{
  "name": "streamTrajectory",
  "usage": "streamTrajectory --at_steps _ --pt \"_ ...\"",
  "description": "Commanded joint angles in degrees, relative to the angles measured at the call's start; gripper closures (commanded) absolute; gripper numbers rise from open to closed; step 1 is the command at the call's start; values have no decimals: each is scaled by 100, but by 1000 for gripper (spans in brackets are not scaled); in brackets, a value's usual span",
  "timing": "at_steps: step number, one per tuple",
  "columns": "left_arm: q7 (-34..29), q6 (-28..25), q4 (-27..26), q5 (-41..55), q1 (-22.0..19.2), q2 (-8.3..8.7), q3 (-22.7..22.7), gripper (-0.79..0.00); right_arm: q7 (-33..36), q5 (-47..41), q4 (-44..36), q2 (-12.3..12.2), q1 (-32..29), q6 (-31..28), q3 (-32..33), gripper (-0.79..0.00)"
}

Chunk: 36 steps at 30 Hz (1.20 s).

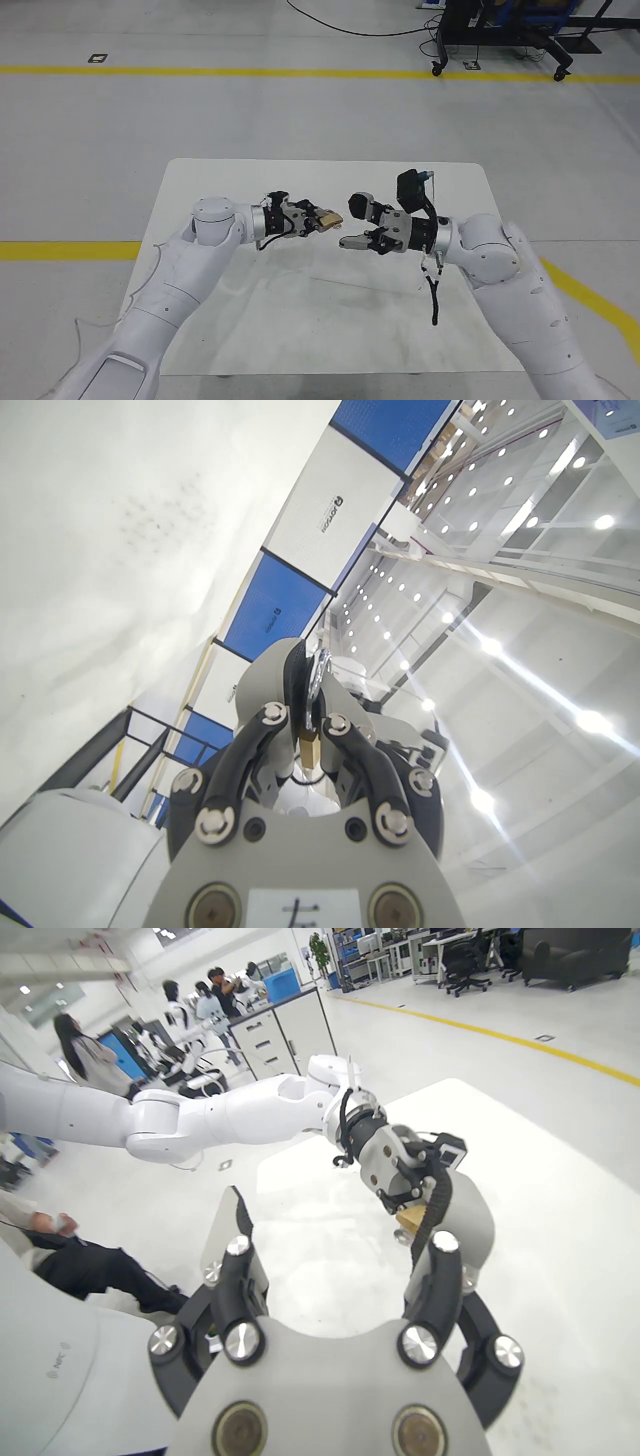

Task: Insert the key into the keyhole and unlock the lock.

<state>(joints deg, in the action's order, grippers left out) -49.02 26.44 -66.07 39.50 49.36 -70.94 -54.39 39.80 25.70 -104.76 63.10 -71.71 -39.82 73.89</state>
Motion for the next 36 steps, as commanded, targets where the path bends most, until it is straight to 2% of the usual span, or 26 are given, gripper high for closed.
streamTrajectory --at_steps 1,3,7,10,14,18,24,31,32,34,36 --pt "465 -119 -239 -146 133 26 -88 0 -325 2537 -638 -2 -266 541 -37 -372" --pt "756 -191 -480 -296 256 51 -152 0 -714 3548 -904 2 -491 927 -135 -185" --pt "1027 -204 -875 -515 478 92 -219 0 -1084 5293 -1066 20 -709 1414 -644 -145" --pt "1082 -180 -1020 -587 564 112 -266 0 -1231 5907 -909 58 -691 1682 -998 -182" --pt "1127 -159 -1131 -674 630 128 -300 0 -1211 6132 -727 100 -567 1850 -1194 -203" --pt "1156 -105 -1191 -740 656 136 -317 0 -1116 6308 -647 130 -484 1953 -1309 -145" --pt "1224 -50 -1246 -805 684 138 -331 0 -1155 6322 -574 162 -429 1977 -1381 -206" --pt "1280 -17 -1272 -839 697 132 -331 0 -1225 6329 -526 185 -420 1926 -1427 -209" --pt "1289 -14 -1275 -843 698 130 -332 0 -1245 6331 -521 187 -423 1919 -1430 -197" --pt "1302 -21 -1280 -838 704 127 -335 0 -1270 6301 -481 191 -431 1895 -1429 -28" --pt "1298 -20 -1286 -856 706 126 -330 0 -1265 6243 -437 200 -424 1906 -1422 0"
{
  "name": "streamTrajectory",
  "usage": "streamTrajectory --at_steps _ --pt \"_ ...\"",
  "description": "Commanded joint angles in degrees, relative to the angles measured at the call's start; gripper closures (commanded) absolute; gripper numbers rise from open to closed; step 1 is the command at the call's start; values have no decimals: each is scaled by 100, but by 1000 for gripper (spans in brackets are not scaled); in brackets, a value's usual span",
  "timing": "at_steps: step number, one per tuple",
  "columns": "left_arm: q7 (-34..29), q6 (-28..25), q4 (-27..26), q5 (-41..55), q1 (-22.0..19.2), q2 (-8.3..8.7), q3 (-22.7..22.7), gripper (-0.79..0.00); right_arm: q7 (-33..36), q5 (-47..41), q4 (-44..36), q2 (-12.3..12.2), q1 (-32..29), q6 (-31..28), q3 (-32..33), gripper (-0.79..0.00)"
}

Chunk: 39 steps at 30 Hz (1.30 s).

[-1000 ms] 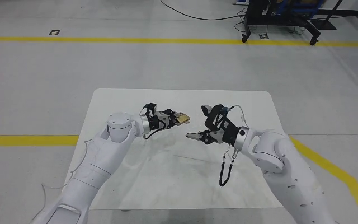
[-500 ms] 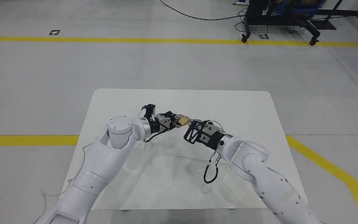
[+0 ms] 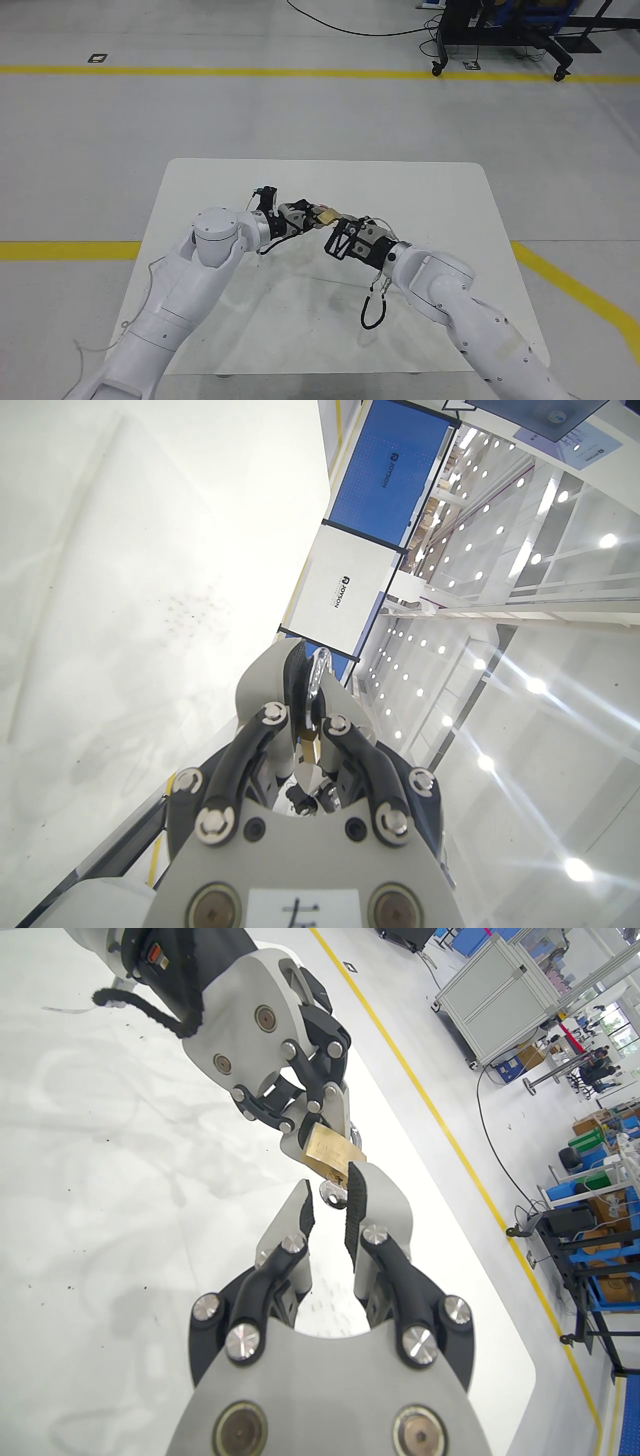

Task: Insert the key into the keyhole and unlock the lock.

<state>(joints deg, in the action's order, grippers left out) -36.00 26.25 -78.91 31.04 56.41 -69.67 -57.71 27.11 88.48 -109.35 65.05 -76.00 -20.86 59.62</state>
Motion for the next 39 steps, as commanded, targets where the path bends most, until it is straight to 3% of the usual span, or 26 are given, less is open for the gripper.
streamTrajectory --at_steps 1,10,16,26,39 --pt "-4 0 -5 -12 2 -2 2 0 -10 -74 31 10 7 20 7 0" --pt "29 -52 -63 -94 29 -5 -1 0 -121 -831 210 42 1 -49 158 0" --pt "157 -138 -181 -294 81 -3 18 0 -270 -2448 534 80 -21 -14 498 0" --pt "398 -273 -424 -617 230 11 -3 0 -57 -4900 1269 66 41 -704 985 0" --pt "435 -369 -524 -742 315 12 -65 0 139 -5521 1553 52 159 -837 992 0"
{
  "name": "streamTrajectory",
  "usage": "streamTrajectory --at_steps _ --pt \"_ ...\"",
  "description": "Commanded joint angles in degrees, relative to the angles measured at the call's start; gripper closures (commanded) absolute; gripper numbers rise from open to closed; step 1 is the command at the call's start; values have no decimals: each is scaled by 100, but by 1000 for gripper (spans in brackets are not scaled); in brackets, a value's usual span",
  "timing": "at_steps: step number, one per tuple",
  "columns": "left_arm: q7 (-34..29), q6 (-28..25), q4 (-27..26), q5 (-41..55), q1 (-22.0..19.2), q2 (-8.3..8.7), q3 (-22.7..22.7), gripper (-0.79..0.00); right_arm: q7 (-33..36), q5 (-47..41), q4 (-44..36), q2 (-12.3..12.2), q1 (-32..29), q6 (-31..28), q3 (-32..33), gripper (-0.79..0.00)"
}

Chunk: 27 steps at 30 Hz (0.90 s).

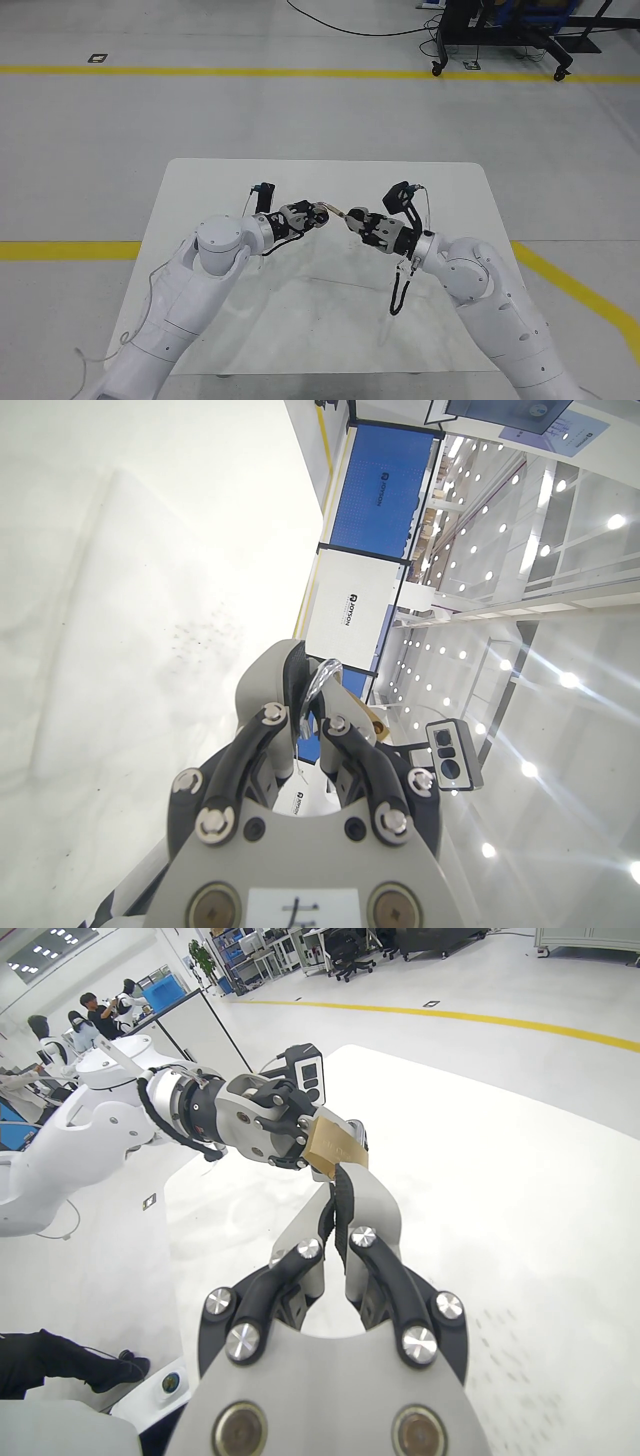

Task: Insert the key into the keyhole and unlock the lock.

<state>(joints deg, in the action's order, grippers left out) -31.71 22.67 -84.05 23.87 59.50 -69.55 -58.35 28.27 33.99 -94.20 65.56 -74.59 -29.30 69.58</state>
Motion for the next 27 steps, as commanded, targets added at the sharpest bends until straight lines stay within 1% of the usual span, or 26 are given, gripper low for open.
streamTrajectory --at_steps 1,4,8,12,13,14,15,17,20,21,22,23,24,27 --pt "11 -17 -19 -40 12 0 -3 0 43 -124 79 1 38 17 -4 0" --pt "9 -46 -42 -61 31 -1 -11 0 36 -459 300 12 94 25 -4 0" --pt "-30 -70 -62 -131 39 0 -8 0 140 -1440 778 34 222 -321 -22 0" --pt "-92 -98 -53 -137 42 -1 -20 0 287 -1800 1057 35 347 -518 -42 0" --pt "-96 -99 -51 -139 41 -2 -22 0 309 -1818 1092 35 365 -528 -50 -92" --pt "-109 -101 -49 -135 41 -3 -23 0 318 -1833 1114 35 380 -539 -56 -222" --pt "-114 -103 -45 -136 40 -5 -25 0 322 -1841 1130 34 390 -549 -61 -259" --pt "-118 -114 -43 -151 39 -7 -25 0 329 -1845 1148 31 401 -571 -68 -271" --pt "-123 -116 -41 -157 40 -10 -29 0 326 -1837 1161 24 402 -585 -64 -397" --pt "-125 -116 -41 -159 41 -11 -31 0 317 -1838 1161 22 399 -615 -62 -600" --pt "-129 -128 -46 -160 43 -12 -35 0 310 -1822 1164 19 399 -661 -60 -690" --pt "-133 -139 -45 -163 48 -12 -38 0 313 -1781 1170 15 400 -705 -58 -751" --pt "-136 -142 -45 -166 51 -13 -42 0 314 -1728 1175 10 400 -722 -57 -785" --pt "-144 -143 -50 -174 60 -14 -52 0 278 -1483 1141 -3 397 -695 -49 -785"
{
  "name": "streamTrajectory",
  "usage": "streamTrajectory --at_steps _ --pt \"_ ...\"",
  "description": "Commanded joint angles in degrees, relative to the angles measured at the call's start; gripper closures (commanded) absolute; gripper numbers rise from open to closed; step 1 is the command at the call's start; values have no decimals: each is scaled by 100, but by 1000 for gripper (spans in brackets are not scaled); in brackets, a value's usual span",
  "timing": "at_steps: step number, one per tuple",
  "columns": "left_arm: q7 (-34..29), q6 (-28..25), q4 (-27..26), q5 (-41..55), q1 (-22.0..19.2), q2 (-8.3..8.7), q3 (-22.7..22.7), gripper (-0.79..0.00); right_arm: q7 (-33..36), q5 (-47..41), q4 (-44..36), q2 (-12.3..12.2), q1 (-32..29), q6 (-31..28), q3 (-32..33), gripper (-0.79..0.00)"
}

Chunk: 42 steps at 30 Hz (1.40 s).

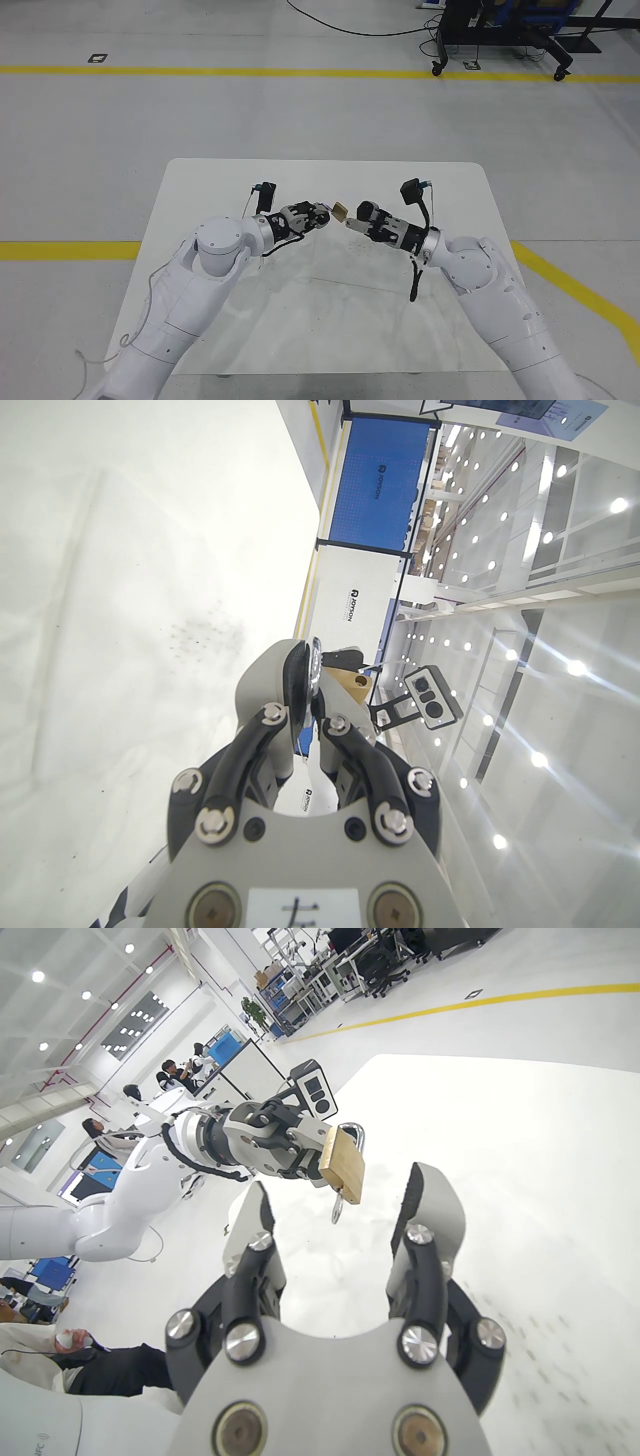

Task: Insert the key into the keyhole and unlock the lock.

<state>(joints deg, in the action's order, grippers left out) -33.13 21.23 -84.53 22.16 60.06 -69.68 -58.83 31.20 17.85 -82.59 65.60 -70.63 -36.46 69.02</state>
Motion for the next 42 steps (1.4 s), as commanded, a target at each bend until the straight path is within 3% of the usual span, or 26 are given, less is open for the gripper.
streamTrajectory --at_steps 1,5,7,10,12,13,19,20,22,30,31,32,33,42 --pt "-4 2 -5 -6 6 -1 -6 0 -33 310 -57 -14 3 53 14 -785" --pt "-51 29 -11 -52 4 -4 19 0 -172 1282 -413 -36 -29 113 -42 -785" --pt "-69 41 -10 -71 -6 -9 39 0 -268 1601 -580 -34 -65 128 -121 -736" --pt "-106 46 -5 -116 -26 -14 73 0 -396 1849 -681 -24 -74 185 -210 -597" --pt "-150 44 1 -138 -37 -17 93 0 -439 1854 -656 -14 -46 210 -260 -425" --pt "-178 45 3 -150 -44 -18 105 0 -451 1848 -625 -9 -19 224 -282 -388" --pt "-235 7 27 -165 -60 -25 111 0 -485 1723 -410 24 146 280 -405 -314" --pt "-249 12 30 -168 -62 -26 114 0 -491 1692 -375 29 167 295 -423 -274" --pt "-271 7 36 -183 -67 -27 115 0 -500 1650 -328 37 201 322 -448 0" --pt "-333 -46 22 -305 -73 -25 133 0 -564 1647 -268 31 206 302 -437 0" --pt "-351 -60 12 -335 -72 -24 144 -160 -573 1650 -268 28 201 302 -428 0" --pt "-360 -68 10 -355 -70 -24 148 -576 -580 1650 -268 26 194 301 -420 0" --pt "-374 -79 3 -372 -71 -23 151 -785 -580 1640 -266 23 187 300 -412 0" --pt "-431 -176 -25 -380 -24 -16 97 -785 -216 1598 -157 -117 46 305 133 0"
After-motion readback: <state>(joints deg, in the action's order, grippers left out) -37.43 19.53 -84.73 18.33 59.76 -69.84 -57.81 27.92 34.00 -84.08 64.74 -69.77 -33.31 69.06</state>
